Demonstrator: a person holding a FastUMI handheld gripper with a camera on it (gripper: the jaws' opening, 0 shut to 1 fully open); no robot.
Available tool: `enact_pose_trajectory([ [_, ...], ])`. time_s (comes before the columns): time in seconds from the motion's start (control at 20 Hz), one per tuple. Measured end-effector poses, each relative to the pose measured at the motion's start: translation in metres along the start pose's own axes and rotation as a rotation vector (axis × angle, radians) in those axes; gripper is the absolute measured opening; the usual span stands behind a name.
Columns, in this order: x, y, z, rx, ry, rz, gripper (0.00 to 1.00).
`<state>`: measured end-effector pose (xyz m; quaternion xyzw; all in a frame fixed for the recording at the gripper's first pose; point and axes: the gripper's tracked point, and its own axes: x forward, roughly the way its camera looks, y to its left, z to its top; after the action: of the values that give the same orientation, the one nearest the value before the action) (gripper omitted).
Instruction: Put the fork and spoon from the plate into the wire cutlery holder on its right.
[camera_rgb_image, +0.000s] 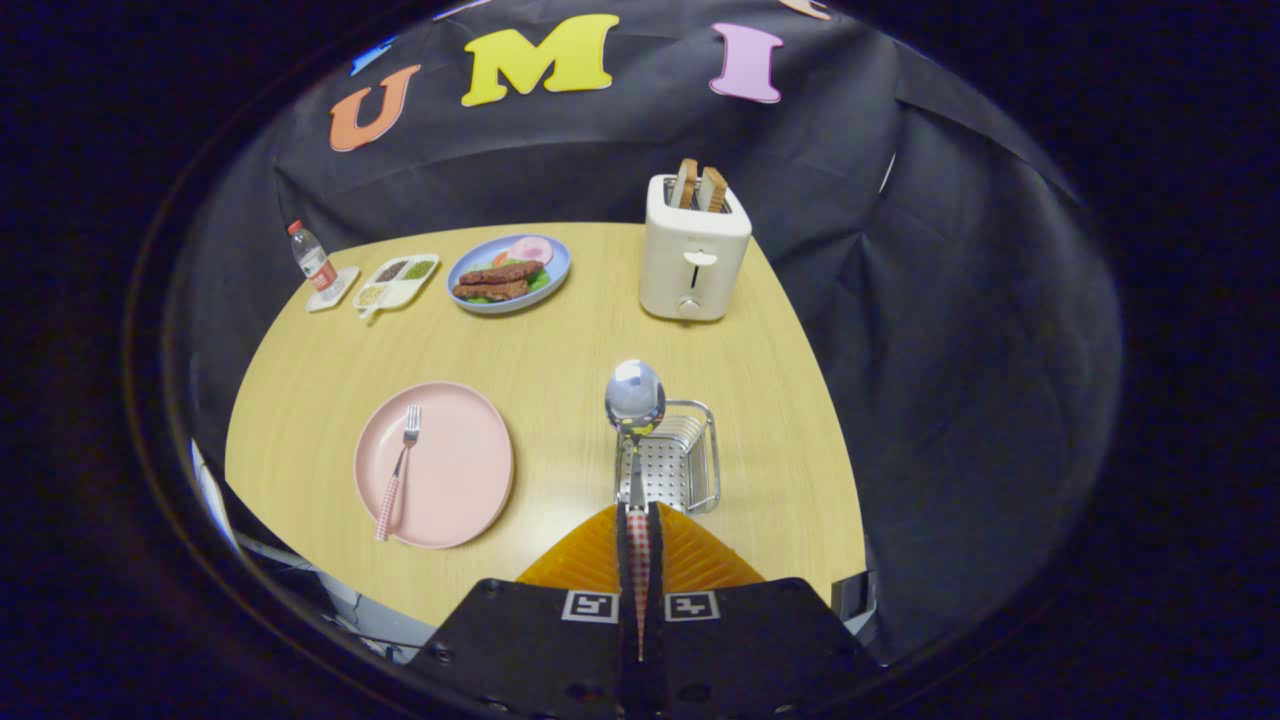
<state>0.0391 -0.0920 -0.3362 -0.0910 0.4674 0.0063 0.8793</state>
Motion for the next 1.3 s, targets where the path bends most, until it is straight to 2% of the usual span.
enact_pose_trajectory([
  [0.3, 0.000, -0.012, -0.002, -0.027, 0.124, 0.022, 0.02],
  [0.5, 0.009, -0.019, -0.007, -0.030, 0.255, 0.042, 0.02],
  [0.65, 0.021, -0.031, -0.011, -0.046, 0.358, 0.012, 0.02],
  [0.9, 0.035, -0.034, -0.018, -0.016, 0.541, 0.021, 0.03],
  [1.3, 0.055, -0.035, 0.004, -0.045, 0.589, 0.028, 0.03],
])
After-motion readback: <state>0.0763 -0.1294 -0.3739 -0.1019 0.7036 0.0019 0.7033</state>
